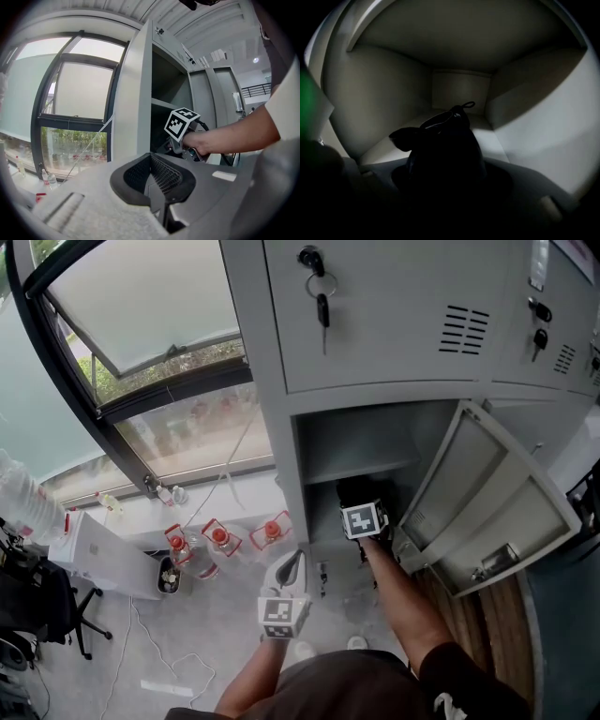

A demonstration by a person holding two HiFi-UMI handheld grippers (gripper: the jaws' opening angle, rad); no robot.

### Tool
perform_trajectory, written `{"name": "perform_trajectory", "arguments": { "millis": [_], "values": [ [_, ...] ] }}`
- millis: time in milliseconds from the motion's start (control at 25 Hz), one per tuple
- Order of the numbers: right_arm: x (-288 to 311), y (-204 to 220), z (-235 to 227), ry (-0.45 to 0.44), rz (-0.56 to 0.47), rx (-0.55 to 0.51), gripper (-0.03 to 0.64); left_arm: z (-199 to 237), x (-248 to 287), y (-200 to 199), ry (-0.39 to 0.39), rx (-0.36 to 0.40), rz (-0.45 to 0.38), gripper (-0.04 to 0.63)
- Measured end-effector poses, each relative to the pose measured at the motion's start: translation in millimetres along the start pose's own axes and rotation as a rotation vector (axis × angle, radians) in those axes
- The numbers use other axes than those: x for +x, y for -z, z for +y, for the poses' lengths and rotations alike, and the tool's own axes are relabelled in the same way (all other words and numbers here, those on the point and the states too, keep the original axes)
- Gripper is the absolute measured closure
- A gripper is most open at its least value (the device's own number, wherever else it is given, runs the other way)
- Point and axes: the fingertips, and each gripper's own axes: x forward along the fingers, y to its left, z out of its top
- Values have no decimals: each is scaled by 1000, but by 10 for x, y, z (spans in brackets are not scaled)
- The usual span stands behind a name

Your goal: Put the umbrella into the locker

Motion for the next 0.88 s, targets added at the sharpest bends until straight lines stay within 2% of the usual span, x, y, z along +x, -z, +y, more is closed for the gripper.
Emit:
{"name": "perform_trajectory", "arguments": {
  "millis": [200,320,560,880],
  "values": [
    [-14,114,8,-17,4,32,330,-66,-32,-2,4,-2,-10,591],
    [-102,81,-5,-41,-48,68,304,-78,-56,2,3,-1,-9,591],
    [-540,112,49,-64,-168,5,287,-56,-95,35,-15,-4,-1,591],
    [-1210,289,189,-100,-262,-12,287,-142,-46,51,-8,-7,7,591]
  ]
}}
